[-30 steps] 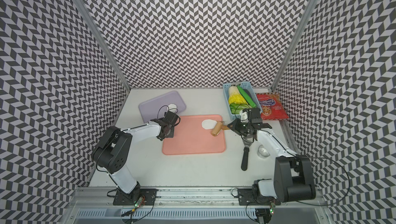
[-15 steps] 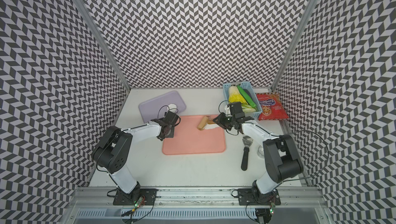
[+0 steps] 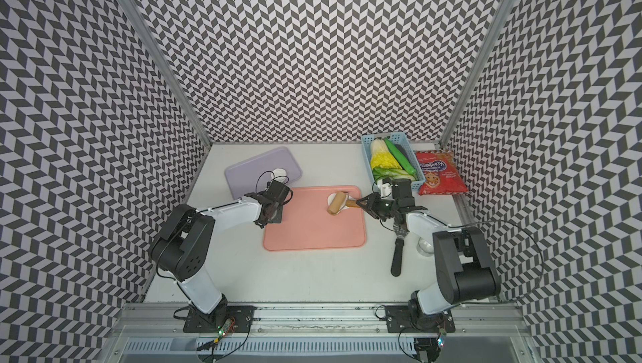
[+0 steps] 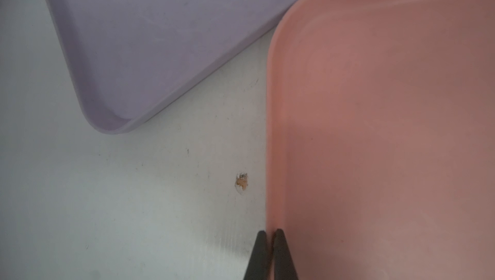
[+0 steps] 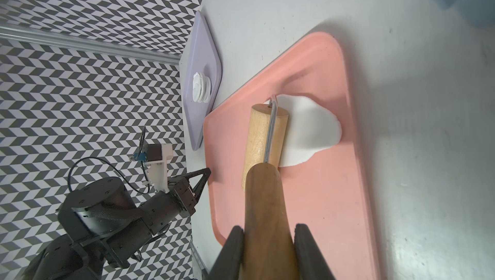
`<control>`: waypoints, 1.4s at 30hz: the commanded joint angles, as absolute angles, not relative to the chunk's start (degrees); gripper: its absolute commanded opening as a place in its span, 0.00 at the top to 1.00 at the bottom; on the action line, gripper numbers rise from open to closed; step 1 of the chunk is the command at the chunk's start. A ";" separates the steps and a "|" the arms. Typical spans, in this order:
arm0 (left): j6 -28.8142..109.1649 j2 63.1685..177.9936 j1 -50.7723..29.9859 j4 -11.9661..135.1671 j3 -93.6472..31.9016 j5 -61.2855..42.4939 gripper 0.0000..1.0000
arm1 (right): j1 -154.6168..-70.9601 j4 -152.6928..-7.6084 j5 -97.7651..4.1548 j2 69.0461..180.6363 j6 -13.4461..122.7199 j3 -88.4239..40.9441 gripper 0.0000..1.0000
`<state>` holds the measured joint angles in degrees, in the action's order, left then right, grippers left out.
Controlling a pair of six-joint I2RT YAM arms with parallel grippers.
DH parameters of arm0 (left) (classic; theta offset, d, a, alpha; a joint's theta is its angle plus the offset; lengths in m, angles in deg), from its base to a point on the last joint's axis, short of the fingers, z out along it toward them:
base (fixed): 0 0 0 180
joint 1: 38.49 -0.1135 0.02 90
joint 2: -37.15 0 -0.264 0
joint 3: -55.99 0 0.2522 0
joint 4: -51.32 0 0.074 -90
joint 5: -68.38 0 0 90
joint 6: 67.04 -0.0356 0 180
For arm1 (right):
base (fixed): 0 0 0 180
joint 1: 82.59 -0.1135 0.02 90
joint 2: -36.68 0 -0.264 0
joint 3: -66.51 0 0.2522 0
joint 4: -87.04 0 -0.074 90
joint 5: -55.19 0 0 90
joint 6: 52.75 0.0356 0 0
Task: Roll out the dumpling wrappers from the dough
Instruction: Flatten out the dough on the work surface.
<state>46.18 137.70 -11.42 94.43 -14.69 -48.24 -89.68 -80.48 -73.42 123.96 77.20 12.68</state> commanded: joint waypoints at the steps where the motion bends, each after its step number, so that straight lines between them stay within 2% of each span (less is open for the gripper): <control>1: 46.60 141.13 -13.40 98.55 -12.70 -49.75 1.00 | -87.93 -60.49 -59.50 127.56 72.81 17.95 1.00; 27: 46.85 140.42 -13.69 98.74 -12.35 -50.19 1.00 | -82.34 -51.33 -55.88 120.19 67.84 19.22 1.00; 31: 46.77 140.34 -13.62 98.74 -12.35 -50.18 1.00 | -84.21 -49.69 -56.89 116.01 68.36 13.40 1.00; 38: 46.60 140.69 -13.55 98.66 -12.37 -50.11 1.00 | -90.65 -53.01 -68.96 115.37 68.59 -2.18 1.00; 42: 46.60 140.76 -13.31 98.63 -12.26 -50.24 1.00 | -91.02 -53.92 -68.54 117.07 68.20 -7.00 1.00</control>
